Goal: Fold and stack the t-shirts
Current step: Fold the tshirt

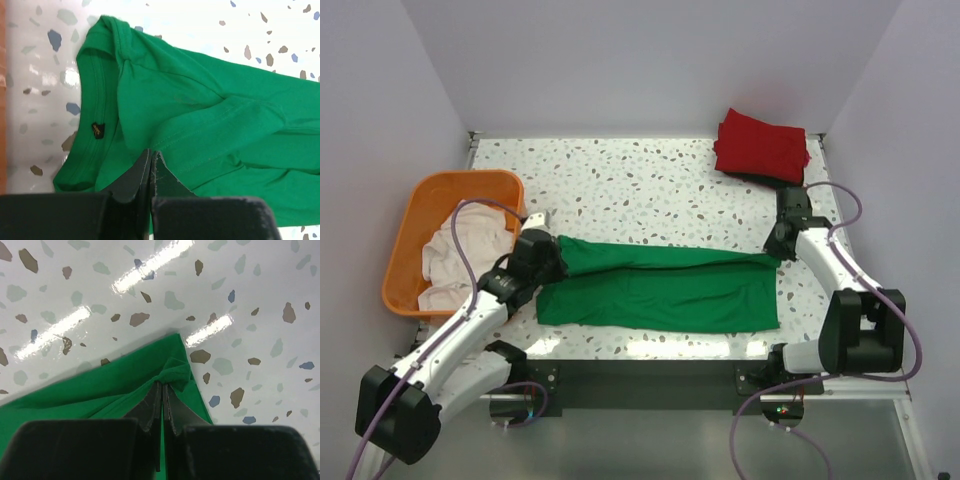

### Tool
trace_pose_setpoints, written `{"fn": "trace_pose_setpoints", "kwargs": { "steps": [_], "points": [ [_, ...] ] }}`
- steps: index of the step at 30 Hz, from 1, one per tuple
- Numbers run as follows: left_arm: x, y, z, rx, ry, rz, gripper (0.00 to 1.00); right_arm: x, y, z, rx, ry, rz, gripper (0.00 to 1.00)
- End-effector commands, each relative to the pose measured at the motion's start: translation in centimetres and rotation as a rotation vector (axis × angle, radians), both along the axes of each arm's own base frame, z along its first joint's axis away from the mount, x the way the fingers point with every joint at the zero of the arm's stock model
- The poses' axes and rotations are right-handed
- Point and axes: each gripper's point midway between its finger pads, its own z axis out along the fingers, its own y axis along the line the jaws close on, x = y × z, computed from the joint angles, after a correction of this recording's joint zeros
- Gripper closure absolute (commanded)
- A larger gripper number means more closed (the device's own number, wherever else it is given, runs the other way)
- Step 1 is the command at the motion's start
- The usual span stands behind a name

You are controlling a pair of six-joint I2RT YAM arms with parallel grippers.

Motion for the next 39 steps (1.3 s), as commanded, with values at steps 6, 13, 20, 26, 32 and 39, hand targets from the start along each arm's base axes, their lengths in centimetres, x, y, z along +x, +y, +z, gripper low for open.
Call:
{"fn": "trace_pose_setpoints", "kwargs": {
  "steps": [6,13,20,26,32,39],
  "points": [
    [-4.5,0.6,-3.6,-0.059,0.201,0.115,0.94,-4.9,-0.2,-2.9,0.001,0.109,-0.023,0.82],
    [-5.9,1.5,-1.4,-0.091,0.24,0.242,0.0,-8.3,-0.2,-1.2,0.015,0.078,-0.085,0.01],
    [-1.9,-3.3,2.7,-0.088,0.129,0.064,0.0,-6.6,1.3,3.8,0.074,-0.09,0.025,0.01],
    [1.1,-10.5,2.1,-0.094,0.104,-0.158,0.0,-3.8,4.5,4.2,0.184,-0.174,0.197,0.01],
    [2.8,-13.7,-0.9,-0.038,0.131,-0.253,0.0,-2.0,6.1,2.8,0.191,-0.155,0.268,0.01],
    [1.8,-15.2,-4.4,-0.014,0.196,-0.306,0.0,-2.2,6.3,-0.3,0.19,-0.065,0.263,0.01]
  ]
}}
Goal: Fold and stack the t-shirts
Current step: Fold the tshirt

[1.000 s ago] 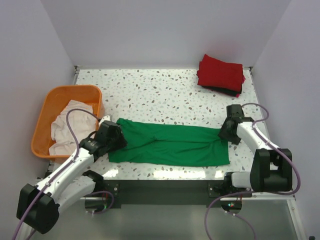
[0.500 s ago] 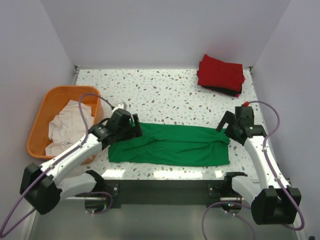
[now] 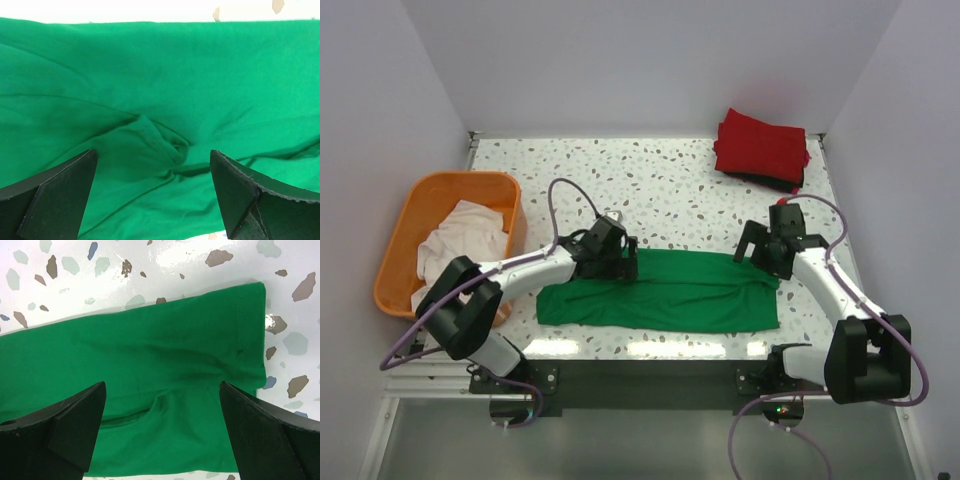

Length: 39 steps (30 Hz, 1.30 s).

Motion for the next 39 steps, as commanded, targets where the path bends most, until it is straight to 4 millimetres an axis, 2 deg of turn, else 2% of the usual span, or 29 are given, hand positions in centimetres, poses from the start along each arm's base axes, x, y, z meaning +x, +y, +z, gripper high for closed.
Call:
{"fn": "trace_pose_setpoints", "kwargs": {
  "steps": [1,4,6,7,9,10,13,15,18,19,20,21,25,27,28,32,33,36,38,39],
  "points": [
    [0.5,-2.2,1.0,-0.049,-0.059,-0.063,0.0,0.7,0.2,0.1,0.0,-0.039,0.02,0.01],
    [-1.8,-1.9,0.0,-0.014,-0.019,-0.084,0.0,0.3,0.0,-0.3,-0.009,-0.027,0.016,0.01],
    [-4.5,-1.7,-0.3,0.004,0.01,-0.121,0.0,0.1,-0.1,-0.4,-0.018,-0.025,0.018,0.01],
    [-6.5,-1.6,-0.5,0.028,0.036,-0.144,0.0,0.1,-0.3,-0.3,-0.024,-0.03,0.014,0.02],
    [-9.0,-1.1,-0.3,0.027,0.052,-0.186,0.0,-0.1,-0.4,-0.3,-0.031,-0.03,0.013,0.01],
    [-11.1,-1.2,-0.3,0.025,0.092,-0.224,0.0,-0.2,-0.4,-0.3,-0.03,-0.032,0.012,0.02],
    [-13.9,-1.3,0.8,0.0,0.101,-0.276,0.0,-0.3,-0.5,-0.2,-0.033,-0.039,0.011,0.01],
    [-13.8,-1.1,2.3,-0.001,0.072,-0.268,0.0,-0.2,-0.5,-0.1,-0.033,-0.049,0.007,0.01],
    [-10.1,0.1,4.6,0.084,-0.074,-0.144,0.0,-0.2,-0.4,-0.2,-0.027,-0.05,0.009,0.01],
    [-7.5,0.8,5.3,0.121,-0.123,-0.067,0.0,-0.3,-0.4,-0.3,-0.028,-0.049,0.008,0.01],
    [-6.2,1.1,5.3,0.132,-0.131,-0.046,0.0,-0.4,-0.5,-0.4,-0.031,-0.043,0.009,0.01],
    [-4.0,1.6,5.4,0.132,-0.146,-0.018,0.0,-0.4,-0.5,-0.6,-0.033,-0.035,0.012,0.01],
    [1.3,1.1,4.9,0.153,-0.202,0.017,0.0,-0.5,-0.5,-1.1,-0.034,-0.023,0.015,0.01],
    [3.3,0.8,4.6,0.139,-0.205,0.03,0.0,-0.5,-0.4,-1.4,-0.03,-0.016,0.016,0.01],
    [4.0,0.6,3.5,0.154,-0.184,0.033,0.0,-0.4,-0.3,-1.5,-0.027,-0.015,0.016,0.01],
    [4.9,0.3,0.0,0.2,-0.115,0.017,0.0,-0.4,-0.5,-1.6,-0.039,-0.006,0.015,0.01],
    [4.5,0.1,-1.3,0.212,-0.079,0.002,0.0,-0.5,-0.6,-1.8,-0.041,-0.001,0.013,0.01],
    [2.6,0.4,-3.2,0.202,-0.002,-0.016,0.0,-0.7,-0.7,-1.9,-0.048,0.009,0.015,0.01],
    [1.3,0.5,-3.3,0.174,0.019,-0.029,0.0,-0.9,-0.9,-1.9,-0.057,0.016,0.01,0.01],
    [0.0,0.8,-3.0,0.16,0.022,-0.031,0.0,-0.9,-0.9,-1.8,-0.056,0.015,0.009,0.01]
  ]
}}
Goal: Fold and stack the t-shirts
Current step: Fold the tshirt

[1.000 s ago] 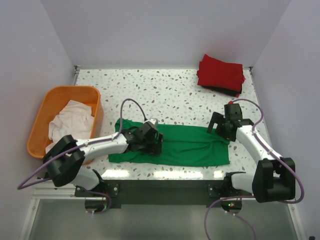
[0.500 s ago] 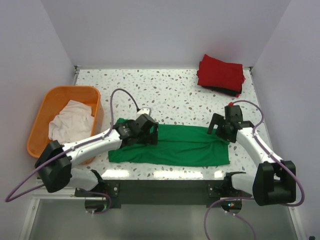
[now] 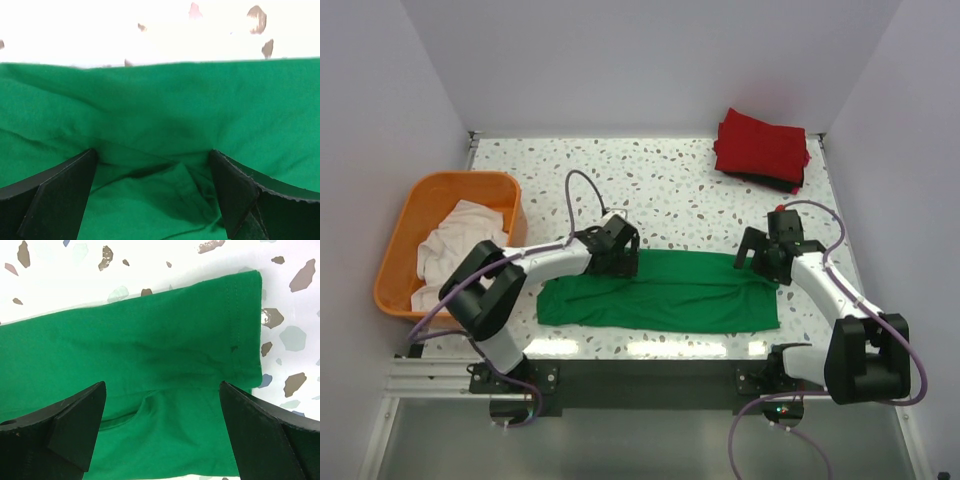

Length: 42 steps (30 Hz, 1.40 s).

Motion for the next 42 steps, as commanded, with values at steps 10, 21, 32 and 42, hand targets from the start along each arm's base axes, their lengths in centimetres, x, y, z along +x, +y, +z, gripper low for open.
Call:
{"fn": "trace_pose_setpoints", "kwargs": {
  "steps": [10,21,32,42],
  "points": [
    [-9.4,2.0,1.0,-0.008,0.042,0.015,0.0,0.2,-0.6,0.0,-0.034,-0.016,-0.001,0.01],
    [-7.1,1.9,1.6,-0.06,-0.002,0.095,0.0,2.2,0.9,1.6,0.012,-0.081,0.078,0.01],
    [-5.4,4.3,-0.8,-0.13,0.018,0.171,0.0,3.9,3.3,-1.8,0.037,-0.008,0.126,0.01],
    [9.9,2.0,-2.6,-0.143,-0.034,0.129,0.0,-5.4,4.4,-6.5,0.036,0.189,0.113,0.01]
  ]
}}
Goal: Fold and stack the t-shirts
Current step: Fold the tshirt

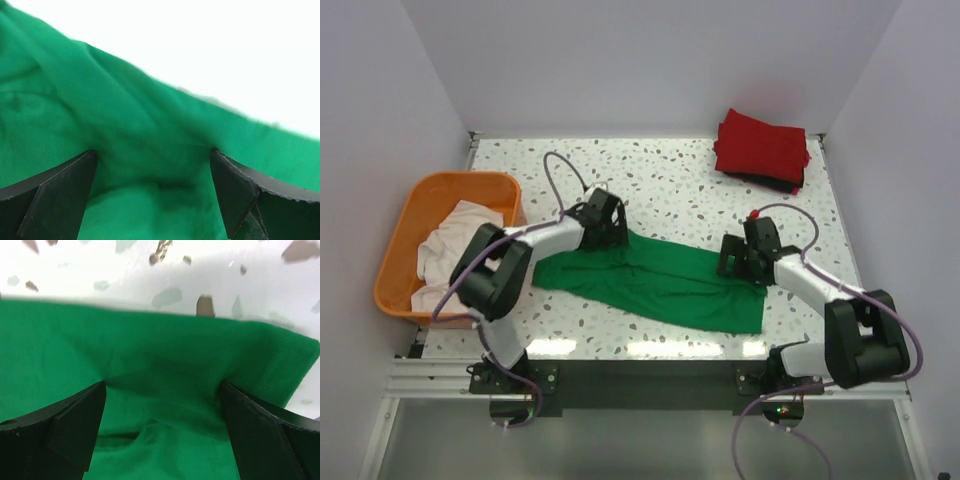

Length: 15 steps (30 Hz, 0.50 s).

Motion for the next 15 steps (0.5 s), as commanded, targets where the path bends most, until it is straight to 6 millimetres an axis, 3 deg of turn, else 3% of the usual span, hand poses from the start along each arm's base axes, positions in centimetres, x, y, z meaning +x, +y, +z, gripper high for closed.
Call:
{"fn": "trace_pose_setpoints", "kwargs": {
  "steps": [1,2,3,4,5,7,8,12,13,15],
  "points": [
    [6.6,-2.0,-3.0,-0.063,0.026,-0.067,0.0,-7.4,1.2,-2.6,0.047,0.164,-0.032,0.01],
    [7.6,-2.5,-5.6,-0.077,0.079,-0.082,0.0,-8.2,1.6,-2.7,0.057,0.166,-0.034,0.01],
    [11.7,-4.7,-3.3,-0.121,-0.001,-0.094,0.0,-9.8,3.0,-3.1,0.099,0.178,0.018,0.01],
    [13.0,-5.7,-3.6,-0.135,0.001,-0.105,0.0,-10.3,4.5,-2.4,0.171,0.164,0.012,0.01],
    [16.0,-7.9,-3.6,-0.167,-0.023,-0.141,0.0,-11.0,5.5,-2.3,0.2,0.161,0.026,0.02],
    [17.8,-9.6,-4.4,-0.2,0.008,-0.167,0.0,-12.6,7.8,-1.9,0.249,0.164,0.062,0.01],
    [20.5,-11.5,-4.5,-0.242,-0.021,-0.182,0.0,-13.1,8.6,-1.8,0.265,0.166,0.085,0.01],
    [22.6,-15.3,-5.4,-0.397,-0.014,-0.226,0.0,-14.2,12.5,-0.9,0.319,0.154,0.185,0.01],
    [23.5,-16.6,-4.2,-0.475,-0.073,-0.244,0.0,-14.8,13.5,-0.8,0.323,0.16,0.223,0.01],
    [22.6,-17.4,-4.3,-0.539,-0.073,-0.249,0.0,-14.7,14.8,-0.4,0.31,0.15,0.267,0.01]
  ]
}}
